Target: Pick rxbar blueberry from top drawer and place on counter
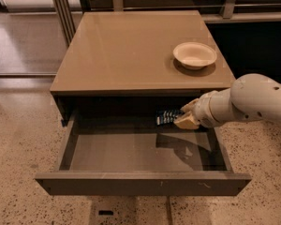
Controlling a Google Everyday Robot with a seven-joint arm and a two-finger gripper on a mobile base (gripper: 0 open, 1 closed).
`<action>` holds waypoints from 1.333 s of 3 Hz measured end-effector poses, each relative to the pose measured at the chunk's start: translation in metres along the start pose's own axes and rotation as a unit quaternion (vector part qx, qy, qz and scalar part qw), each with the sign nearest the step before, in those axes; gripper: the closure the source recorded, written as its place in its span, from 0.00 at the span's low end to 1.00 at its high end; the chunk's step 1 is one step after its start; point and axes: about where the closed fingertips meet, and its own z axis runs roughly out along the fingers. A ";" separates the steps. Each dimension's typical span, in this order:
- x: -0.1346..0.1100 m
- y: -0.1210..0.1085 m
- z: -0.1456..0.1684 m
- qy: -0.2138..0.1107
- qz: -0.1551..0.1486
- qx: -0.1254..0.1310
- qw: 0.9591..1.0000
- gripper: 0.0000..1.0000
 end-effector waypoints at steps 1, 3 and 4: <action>-0.001 -0.001 -0.001 -0.001 -0.001 0.004 1.000 1.00; -0.033 -0.020 -0.040 -0.053 -0.026 0.032 0.998 1.00; -0.067 -0.034 -0.077 -0.088 -0.062 0.056 0.993 1.00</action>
Offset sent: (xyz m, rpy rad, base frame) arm 0.0007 -0.0047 0.0255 0.0410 -0.0541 0.0157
